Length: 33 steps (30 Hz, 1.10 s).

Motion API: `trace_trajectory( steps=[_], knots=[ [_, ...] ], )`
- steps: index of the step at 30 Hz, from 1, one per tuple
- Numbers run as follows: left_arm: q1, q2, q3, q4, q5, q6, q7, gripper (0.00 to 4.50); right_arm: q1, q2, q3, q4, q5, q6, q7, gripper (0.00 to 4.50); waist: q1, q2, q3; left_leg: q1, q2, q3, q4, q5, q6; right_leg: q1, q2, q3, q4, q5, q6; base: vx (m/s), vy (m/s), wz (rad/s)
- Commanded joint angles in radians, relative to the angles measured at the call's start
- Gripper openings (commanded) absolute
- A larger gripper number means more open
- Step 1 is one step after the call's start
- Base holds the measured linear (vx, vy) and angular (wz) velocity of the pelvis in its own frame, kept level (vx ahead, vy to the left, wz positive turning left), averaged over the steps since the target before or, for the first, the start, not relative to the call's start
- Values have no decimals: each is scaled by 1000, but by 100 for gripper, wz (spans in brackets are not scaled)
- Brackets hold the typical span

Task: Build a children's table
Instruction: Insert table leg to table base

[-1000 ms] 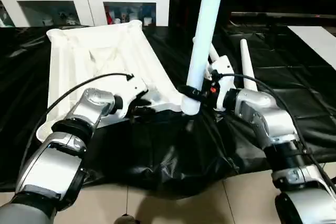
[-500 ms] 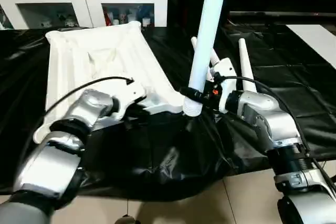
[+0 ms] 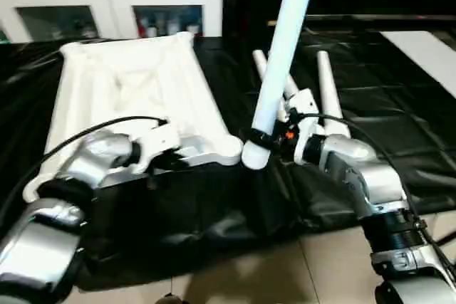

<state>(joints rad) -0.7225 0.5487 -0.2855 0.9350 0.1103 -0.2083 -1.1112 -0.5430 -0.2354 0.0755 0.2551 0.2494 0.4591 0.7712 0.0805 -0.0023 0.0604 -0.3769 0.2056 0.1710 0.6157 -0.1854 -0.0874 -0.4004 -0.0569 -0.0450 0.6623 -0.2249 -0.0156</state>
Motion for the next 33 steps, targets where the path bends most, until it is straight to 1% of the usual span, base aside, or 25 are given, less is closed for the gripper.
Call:
trace_trajectory(
  steps=[1,3,5,7,9,12,13,14,15,16,17,19,21,22,23,24,25,26,27,28,29,30,31,32,33],
  knots=[
    [27,22,30,-64,-18,31,1,47,-8,2,-9,-20,24,8,-5,185,6,12,-74,14,25,-10,-78,-157,-31,60,-83,49,-78,-5,-227,0,0,0],
    [33,21,42,-85,-36,46,-5,59,-10,4,-11,-20,24,10,-7,185,7,10,-76,16,24,-8,-76,-142,-23,58,-80,49,-77,24,-232,0,0,0],
    [46,31,60,-138,-72,67,-34,80,-15,8,-14,-20,24,15,-9,185,13,9,-78,14,24,-7,-74,-103,-11,59,-79,48,-68,94,-246,0,0,0],
    [48,38,68,-157,-85,61,-44,94,-17,9,-14,-20,23,16,-9,185,15,12,-79,15,23,-5,-74,-103,-6,57,-76,46,-68,107,-246,0,0,0],
    [56,50,90,-204,-120,78,-69,100,-19,11,-14,-19,26,18,-7,185,15,7,-77,15,24,-5,-76,-110,-7,56,-77,45,-70,91,-245,0,0,0],
    [63,57,100,-233,-135,89,-83,130,-21,12,-13,-20,27,20,-8,185,18,10,-76,17,26,-5,-77,-122,-13,55,-79,46,-71,61,-238,0,0,0],
    [80,73,136,-313,-171,121,-85,136,-24,12,-13,-20,36,27,-10,185,19,6,-76,16,26,-5,-78,-117,-15,56,-80,46,-70,62,-235,0,0,0],
    [80,73,136,-313,-171,121,-85,136,-24,12,-13,-20,36,27,-10,185,18,8,-77,16,28,-6,-78,-115,-17,56,-81,46,-67,65,-237,0,0,0],
    [85,80,182,-362,-215,148,-70,136,-23,13,-15,-30,36,33,-22,185,17,6,-75,15,24,-3,-77,-112,-14,54,-77,46,-70,64,-235,0,0,0],
    [98,77,265,-434,-284,167,-8,136,-17,22,-26,-56,33,31,-56,185,18,11,-77,15,25,-4,-76,-106,-19,54,-79,45,-67,77,-243,0,0,0],
    [102,73,278,-442,-288,163,15,136,-16,25,-29,-61,28,28,-69,185,17,10,-78,13,25,-4,-74,-101,-21,55,-78,45,-64,92,-245,0,0,0],
    [138,17,386,-503,-302,159,244,136,-9,47,-51,-95,-30,-32,-192,185,12,12,-77,12,23,-4,-74,-99,-23,55,-73,42,-64,111,-240,0,0,0],
    [166,-45,458,-539,-319,181,395,136,-2,59,-60,-111,-87,-120,-274,185,10,11,-76,13,24,-3,-72,-100,-32,54,-73,43,-67,97,-230,0,0,0],
    [222,-103,515,-606,-320,197,514,136,14,67,-58,-137,-143,-186,-346,185,11,7,-76,11,18,-2,-72,-94,-27,57,-70,45,-71,82,-215,0,0,0],
    [252,-131,539,-640,-321,212,564,136,23,68,-53,-150,-159,-200,-360,185,5,3,-78,8,29,-2,-72,-84,-32,59,-72,46,-63,107,-216,0,0,0],
    [298,-173,573,-696,-318,237,640,136,38,70,-45,-171,-177,-209,-375,185,7,2,-77,7,25,-2,-71,-75,-21,61,-70,44,-68,116,-206,0,0,0],
    [331,-204,593,-735,-299,252,698,136,49,74,-43,-183,-172,-192,-375,185,3,-3,-78,6,23,-1,-70,-67,-9,63,-67,45,-67,131,-202,0,0,0],
    [362,-231,609,-779,-282,273,746,136,60,80,-42,-193,-162,-174,-375,185,0,5,-79,-28,6,-32,-83,-33,95,88,-86,0,-69,149,-186,0,0,0],
    [400,-259,619,-822,-268,293,778,136,71,92,-41,-196,-156,-171,-385,185,-7,13,-89,-32,-3,-57,-70,6,208,89,-95,-35,-75,161,-203,2,-20,34],
    [474,-312,624,-910,-223,314,847,136,96,116,-35,-197,-144,-170,-397,185,-23,10,-89,-32,1,-77,-58,62,290,86,-94,-55,-77,205,-253,16,-37,55],
    [479,-316,624,-916,-221,315,851,136,97,117,-34,-197,-143,-170,-398,185,-28,20,-88,-30,17,-99,-59,75,308,88,-82,-73,-68,193,-269,16,-37,55],
    [518,-340,622,-963,-204,331,877,136,109,133,-31,-194,-135,-171,-403,185,-38,30,-81,-19,42,-138,-72,59,344,79,-49,-92,-47,111,-278,-1,-59,52],
    [540,-354,618,-992,-195,341,891,136,116,140,-29,-193,-129,-171,-405,185,-56,45,-72,1,73,-204,-104,-19,394,57,-10,-101,-1,-54,-281,5,-36,25],
    [558,-379,615,-1025,-189,352,929,136,125,157,-33,-185,-129,-183,-426,185,-63,41,-71,19,84,-234,-114,-52,414,34,0,-97,22,-134,-285,-7,-88,49],
    [572,-403,603,-1065,-174,385,979,136,139,177,-42,-176,-121,-185,-446,185,-65,30,-62,36,170,-193,-125,-121,360,0,-20,-59,57,-161,-256,-11,-132,46]
  ],
)
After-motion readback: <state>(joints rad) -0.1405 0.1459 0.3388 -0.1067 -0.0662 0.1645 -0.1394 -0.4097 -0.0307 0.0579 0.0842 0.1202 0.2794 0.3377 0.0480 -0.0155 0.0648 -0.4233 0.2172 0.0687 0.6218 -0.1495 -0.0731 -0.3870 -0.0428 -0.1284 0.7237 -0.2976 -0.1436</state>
